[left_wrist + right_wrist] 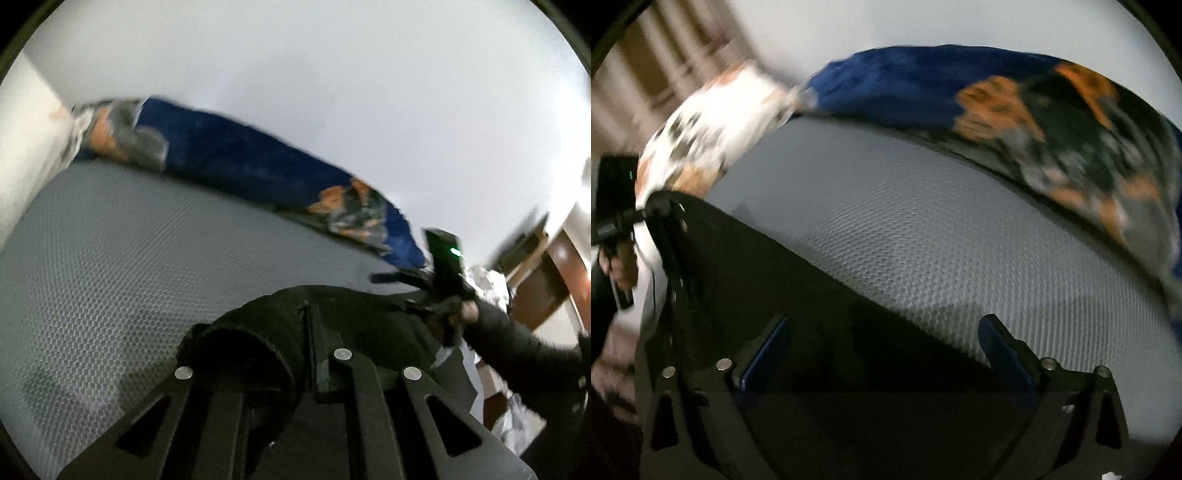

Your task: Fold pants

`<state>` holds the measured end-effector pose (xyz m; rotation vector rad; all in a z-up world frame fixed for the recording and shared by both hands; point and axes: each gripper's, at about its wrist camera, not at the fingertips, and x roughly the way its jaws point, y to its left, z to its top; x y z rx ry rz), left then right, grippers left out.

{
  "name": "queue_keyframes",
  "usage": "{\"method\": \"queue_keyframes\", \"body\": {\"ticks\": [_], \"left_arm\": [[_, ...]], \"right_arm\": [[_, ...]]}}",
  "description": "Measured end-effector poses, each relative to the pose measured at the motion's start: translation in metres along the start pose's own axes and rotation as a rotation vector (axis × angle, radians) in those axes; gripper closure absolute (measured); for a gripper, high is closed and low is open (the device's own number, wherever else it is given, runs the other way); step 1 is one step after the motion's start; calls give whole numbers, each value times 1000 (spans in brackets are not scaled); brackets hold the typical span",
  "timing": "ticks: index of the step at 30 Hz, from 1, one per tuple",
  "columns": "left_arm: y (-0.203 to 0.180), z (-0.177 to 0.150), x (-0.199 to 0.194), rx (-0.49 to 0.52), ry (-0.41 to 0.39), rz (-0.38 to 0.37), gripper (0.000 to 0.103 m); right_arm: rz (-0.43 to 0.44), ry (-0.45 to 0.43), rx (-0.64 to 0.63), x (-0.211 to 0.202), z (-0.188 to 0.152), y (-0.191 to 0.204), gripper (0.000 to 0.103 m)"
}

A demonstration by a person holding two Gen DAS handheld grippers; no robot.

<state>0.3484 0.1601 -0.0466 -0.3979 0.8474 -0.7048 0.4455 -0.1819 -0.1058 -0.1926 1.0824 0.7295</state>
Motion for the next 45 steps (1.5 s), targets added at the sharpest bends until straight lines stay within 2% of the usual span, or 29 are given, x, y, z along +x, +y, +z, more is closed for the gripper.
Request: {"method": "queue_keyframes", "body": {"ticks": [3, 8, 11, 15, 18, 21, 22, 23, 26, 31, 33, 34, 38, 41, 45], "left_arm": [[-9, -4, -14, 17, -17, -1, 95], [-18, -6, -24, 23, -25, 24, 95], [-25, -8, -22, 42, -17, 44, 95], [-28, -4, -17, 48, -7, 68, 95], [-29, -5, -19, 45, -6, 72, 95], [-34, -6, -18, 59, 2, 84, 95], [-35, -7, -17, 67, 4, 92, 95], [-35, -7, -16, 72, 7, 99, 95], [-35, -7, -15, 74, 14, 125, 95], [-47, -12, -26, 102, 16, 141, 95], [-54, -16, -32, 76, 28, 194, 95], [-59, -19, -36, 88, 33, 197, 95], [-79, -35, -51, 133, 60, 194, 95], [-88, -57, -66, 163, 78, 177, 94], [-96, -99, -82, 177, 145, 139, 93]], "right_arm": [[64, 92, -104, 8, 7, 3, 12], [63, 216, -238, 18, 3, 7, 31], [26, 268, -280, 22, -3, 2, 31], [12, 293, -239, 23, -12, -11, 33], [-2, 296, -237, 21, -19, -14, 43], [-49, 302, -242, 19, -25, -12, 63], [-68, 303, -225, 17, -27, -14, 74], [-82, 300, -206, 14, -29, -14, 83], [-182, 233, -170, -8, -38, -8, 90], [-298, 83, -104, -56, -62, 17, 92], [-336, 28, -67, -76, -72, 31, 92], [-348, 1, -49, -86, -81, 41, 92], [-374, -65, 10, -124, -122, 69, 93], [-358, -92, 56, -130, -148, 95, 93], [-323, -81, 102, -139, -196, 125, 95]]}}
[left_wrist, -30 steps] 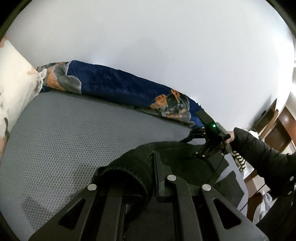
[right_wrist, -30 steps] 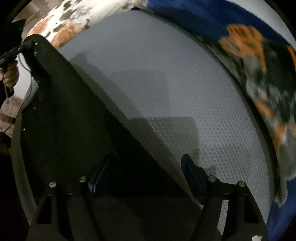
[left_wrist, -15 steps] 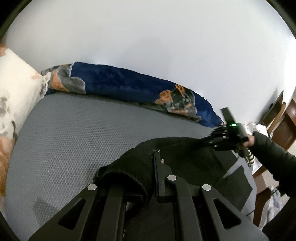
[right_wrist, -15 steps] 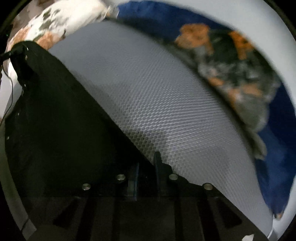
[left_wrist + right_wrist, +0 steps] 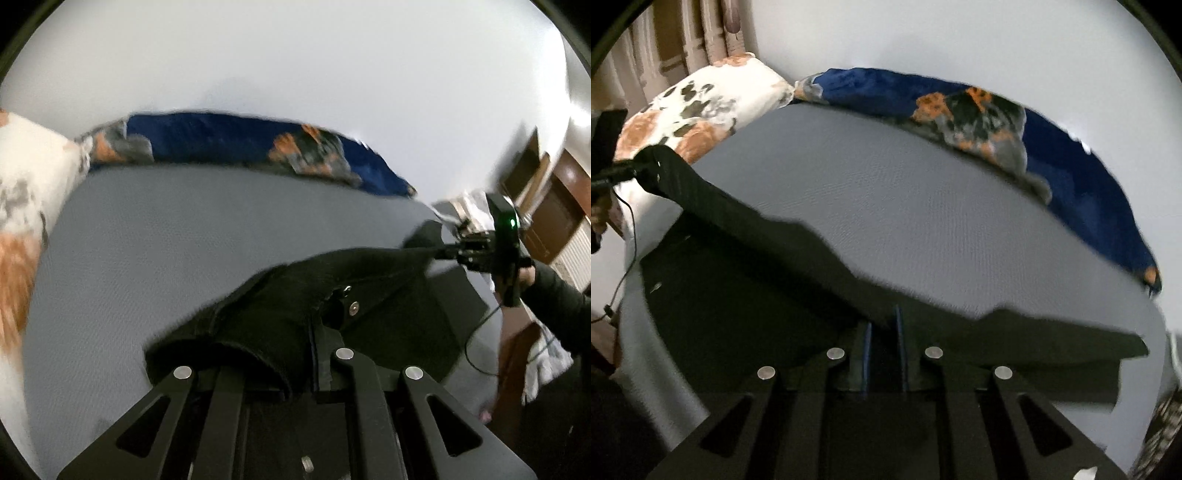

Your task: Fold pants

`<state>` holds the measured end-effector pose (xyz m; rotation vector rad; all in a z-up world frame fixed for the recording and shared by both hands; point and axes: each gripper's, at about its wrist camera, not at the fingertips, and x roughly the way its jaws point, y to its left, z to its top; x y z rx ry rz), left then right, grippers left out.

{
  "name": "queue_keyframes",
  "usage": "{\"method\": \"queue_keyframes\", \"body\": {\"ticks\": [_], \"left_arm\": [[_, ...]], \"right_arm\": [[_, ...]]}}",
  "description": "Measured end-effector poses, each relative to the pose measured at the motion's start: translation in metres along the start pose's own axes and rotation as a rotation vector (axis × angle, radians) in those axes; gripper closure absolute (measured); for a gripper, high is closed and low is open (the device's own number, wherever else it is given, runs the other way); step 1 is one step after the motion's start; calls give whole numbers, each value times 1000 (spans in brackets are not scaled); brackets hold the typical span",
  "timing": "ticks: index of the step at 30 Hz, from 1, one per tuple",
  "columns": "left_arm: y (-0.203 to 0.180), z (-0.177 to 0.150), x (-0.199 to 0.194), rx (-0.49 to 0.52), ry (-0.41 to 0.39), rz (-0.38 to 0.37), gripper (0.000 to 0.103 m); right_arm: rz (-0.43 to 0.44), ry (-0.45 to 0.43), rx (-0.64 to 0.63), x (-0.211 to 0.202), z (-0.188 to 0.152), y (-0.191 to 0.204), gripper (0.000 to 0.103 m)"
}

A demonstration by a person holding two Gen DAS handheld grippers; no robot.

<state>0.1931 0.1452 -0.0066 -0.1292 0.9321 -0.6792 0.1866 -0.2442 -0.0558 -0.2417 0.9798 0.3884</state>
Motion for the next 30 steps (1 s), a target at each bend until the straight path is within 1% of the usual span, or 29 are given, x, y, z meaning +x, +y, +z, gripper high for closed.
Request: {"method": "queue_keyframes", "body": {"ticks": [5, 9, 13, 16, 18, 20, 22, 23, 24, 26, 30], "left_arm": [[-6, -64, 4, -9, 134, -33, 93], [-5, -104, 18, -27, 221, 6, 92], [1, -118, 22, -49, 236, 25, 90], [1, -116, 17, -63, 241, 42, 84], [0, -113, 12, -57, 254, 58, 79], [-2, -112, 5, -47, 269, 83, 74], [-1, -113, -3, -49, 276, 115, 57], [0, -113, -8, -56, 276, 155, 38], [3, -115, -16, -66, 266, 196, 33], [9, -119, -30, -105, 253, 210, 33], [15, -120, -59, -267, 193, 211, 33]], "right_arm": [[45, 40, 59, -3, -49, 22, 95], [67, 85, 75, 6, -76, 37, 95], [85, 144, 98, 29, -92, 41, 95], [86, 188, 101, 49, -100, 45, 95], [88, 174, 104, 49, -99, 46, 95], [98, 182, 120, 49, -97, 44, 95], [102, 183, 120, 48, -95, 43, 95], [104, 183, 118, 47, -95, 43, 95], [105, 183, 121, 47, -95, 43, 95], [111, 180, 128, 46, -94, 41, 95], [116, 169, 126, 43, -94, 39, 94]]}}
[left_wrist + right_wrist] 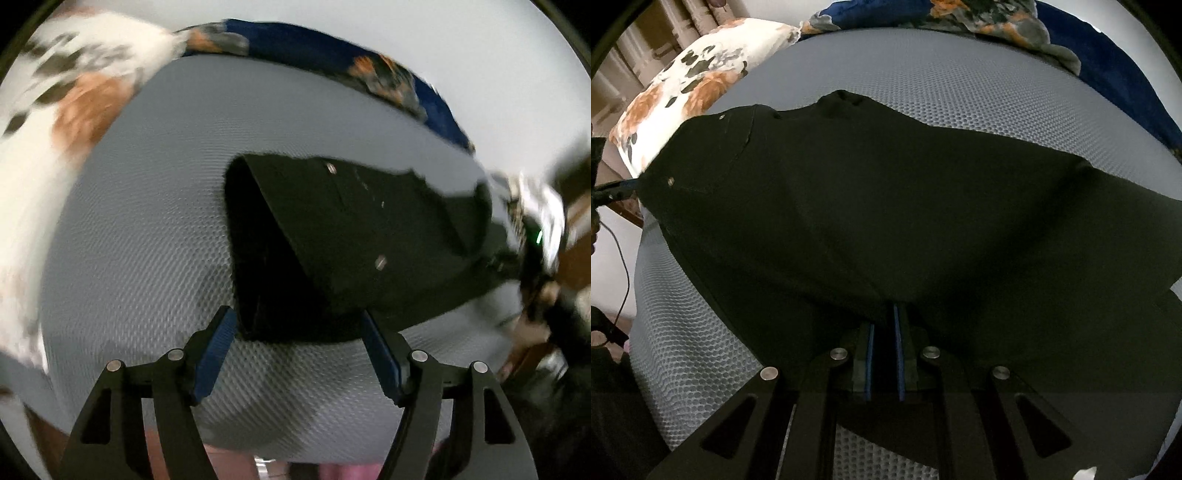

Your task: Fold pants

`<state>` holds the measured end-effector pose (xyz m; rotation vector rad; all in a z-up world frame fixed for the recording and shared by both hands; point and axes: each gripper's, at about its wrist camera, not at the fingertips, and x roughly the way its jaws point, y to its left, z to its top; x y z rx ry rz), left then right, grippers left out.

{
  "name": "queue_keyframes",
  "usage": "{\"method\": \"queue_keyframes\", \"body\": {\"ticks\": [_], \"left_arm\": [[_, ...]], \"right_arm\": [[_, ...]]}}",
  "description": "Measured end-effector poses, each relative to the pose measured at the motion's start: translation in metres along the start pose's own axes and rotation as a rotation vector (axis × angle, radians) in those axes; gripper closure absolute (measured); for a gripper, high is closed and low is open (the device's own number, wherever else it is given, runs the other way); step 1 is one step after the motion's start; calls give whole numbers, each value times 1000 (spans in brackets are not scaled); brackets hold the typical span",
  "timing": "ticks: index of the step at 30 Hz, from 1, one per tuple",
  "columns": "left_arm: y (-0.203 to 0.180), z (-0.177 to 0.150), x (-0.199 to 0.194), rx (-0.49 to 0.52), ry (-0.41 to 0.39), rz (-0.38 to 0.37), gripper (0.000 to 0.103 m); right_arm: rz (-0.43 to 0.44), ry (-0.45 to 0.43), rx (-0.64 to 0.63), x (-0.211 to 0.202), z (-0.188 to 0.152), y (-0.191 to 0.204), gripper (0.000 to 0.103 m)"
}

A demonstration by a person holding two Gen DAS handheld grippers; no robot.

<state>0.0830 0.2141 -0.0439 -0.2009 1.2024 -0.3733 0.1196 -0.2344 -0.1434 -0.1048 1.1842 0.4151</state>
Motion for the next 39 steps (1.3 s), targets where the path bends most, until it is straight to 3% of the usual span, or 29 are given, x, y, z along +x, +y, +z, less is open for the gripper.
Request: {"method": "queue_keyframes", "body": {"ticks": [3, 7, 10, 13, 15, 17, 18, 26, 31, 33, 36, 39], "left_arm": [[1, -11, -15, -184, -25, -87, 33], [-6, -26, 0, -364, 4, -167, 34], [-8, -32, 19, -461, 15, -183, 37], [-4, -30, 31, -542, -5, -151, 41], [0, -25, 39, -574, -22, -137, 56], [-1, -18, 46, -582, -33, -130, 74], [-2, -12, 46, -576, -41, -133, 78], [-13, 51, 22, -364, -158, -118, 82], [-4, 76, 11, -254, -217, -129, 82], [-2, 71, 23, -205, -174, -72, 82], [12, 47, 44, -211, -68, -15, 83], [33, 19, 60, -266, -7, -27, 83]], "right_arm": [[4, -8, -3, -3, 1, 0, 94], [10, -18, -6, -4, -1, -2, 94], [11, -21, -9, -4, 0, -1, 94], [9, -25, -11, -4, 1, -1, 94], [11, -29, -3, -6, -2, -6, 94], [8, -39, 24, -9, -4, -11, 94], [3, -42, 31, -11, -3, -11, 94], [-27, -161, 49, -60, 0, 6, 95], [-6, -91, 30, -37, -7, 26, 95], [-3, -60, 32, -22, -9, 32, 95], [-3, -27, 38, -10, -12, 30, 95], [18, -18, 43, -14, -13, 27, 95]]}}
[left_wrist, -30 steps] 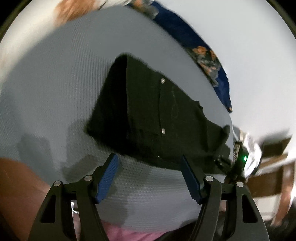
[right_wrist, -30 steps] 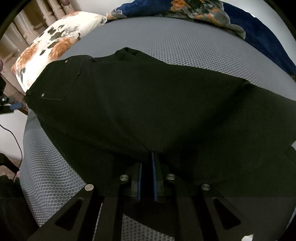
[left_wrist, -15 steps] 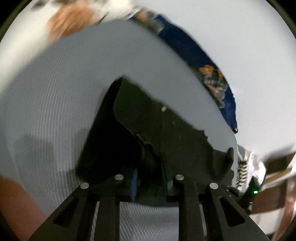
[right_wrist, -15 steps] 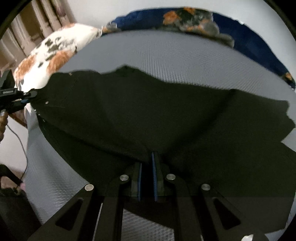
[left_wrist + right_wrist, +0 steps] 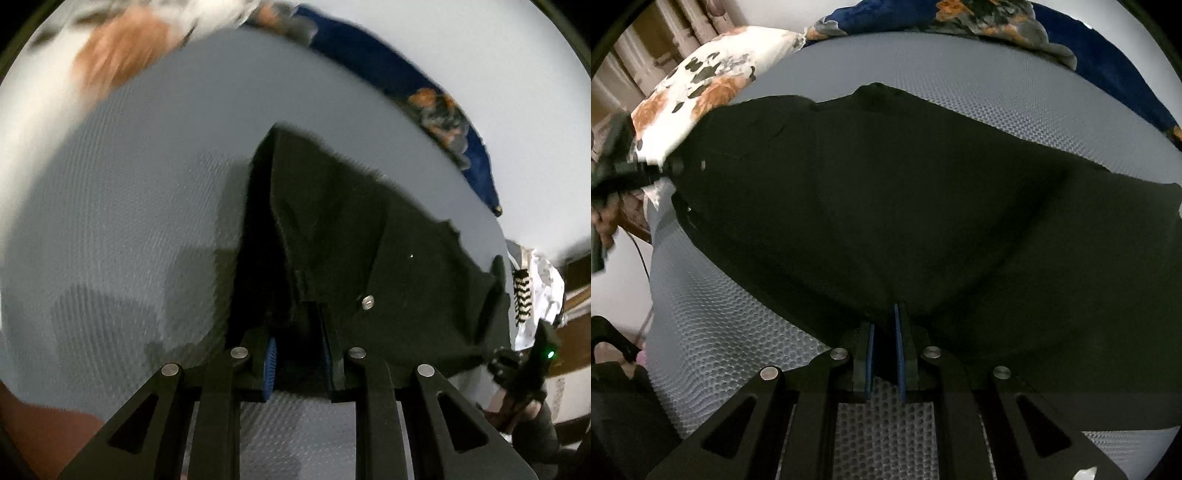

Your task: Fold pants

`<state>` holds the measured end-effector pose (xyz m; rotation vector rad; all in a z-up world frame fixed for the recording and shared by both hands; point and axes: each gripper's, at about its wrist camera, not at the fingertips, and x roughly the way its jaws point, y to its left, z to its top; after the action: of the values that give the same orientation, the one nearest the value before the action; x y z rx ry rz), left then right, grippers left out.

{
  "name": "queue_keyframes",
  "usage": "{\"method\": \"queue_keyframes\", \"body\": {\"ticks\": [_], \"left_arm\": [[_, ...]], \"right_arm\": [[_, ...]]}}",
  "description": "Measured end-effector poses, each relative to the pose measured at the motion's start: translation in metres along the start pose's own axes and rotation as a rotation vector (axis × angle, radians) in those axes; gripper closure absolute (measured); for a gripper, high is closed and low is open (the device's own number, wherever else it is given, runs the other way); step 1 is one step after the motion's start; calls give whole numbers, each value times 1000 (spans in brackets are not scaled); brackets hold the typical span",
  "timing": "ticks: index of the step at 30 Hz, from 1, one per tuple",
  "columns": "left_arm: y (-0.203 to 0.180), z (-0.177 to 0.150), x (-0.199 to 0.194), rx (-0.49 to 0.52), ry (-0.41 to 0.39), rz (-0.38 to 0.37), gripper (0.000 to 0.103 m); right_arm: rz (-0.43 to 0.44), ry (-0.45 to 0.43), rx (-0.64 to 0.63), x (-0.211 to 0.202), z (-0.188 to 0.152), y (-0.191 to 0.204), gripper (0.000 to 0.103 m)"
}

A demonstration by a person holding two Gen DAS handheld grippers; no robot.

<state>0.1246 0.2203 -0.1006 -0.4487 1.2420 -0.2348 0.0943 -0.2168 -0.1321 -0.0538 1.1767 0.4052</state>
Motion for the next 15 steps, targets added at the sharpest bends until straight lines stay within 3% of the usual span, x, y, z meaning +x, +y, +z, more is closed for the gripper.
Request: {"method": "queue_keyframes", "body": {"ticks": [4, 10, 15], "left_arm": [[7, -10, -6, -25, -10, -57, 83], [0, -14, 4, 79, 18, -10, 82], [-12, -14, 3, 99, 8, 27, 74]], "right_arm": [[-2, 11, -34, -11, -5, 7, 95], [19, 45, -5, 2, -18, 8, 94], [49, 49, 21, 3, -21, 5, 94]]}}
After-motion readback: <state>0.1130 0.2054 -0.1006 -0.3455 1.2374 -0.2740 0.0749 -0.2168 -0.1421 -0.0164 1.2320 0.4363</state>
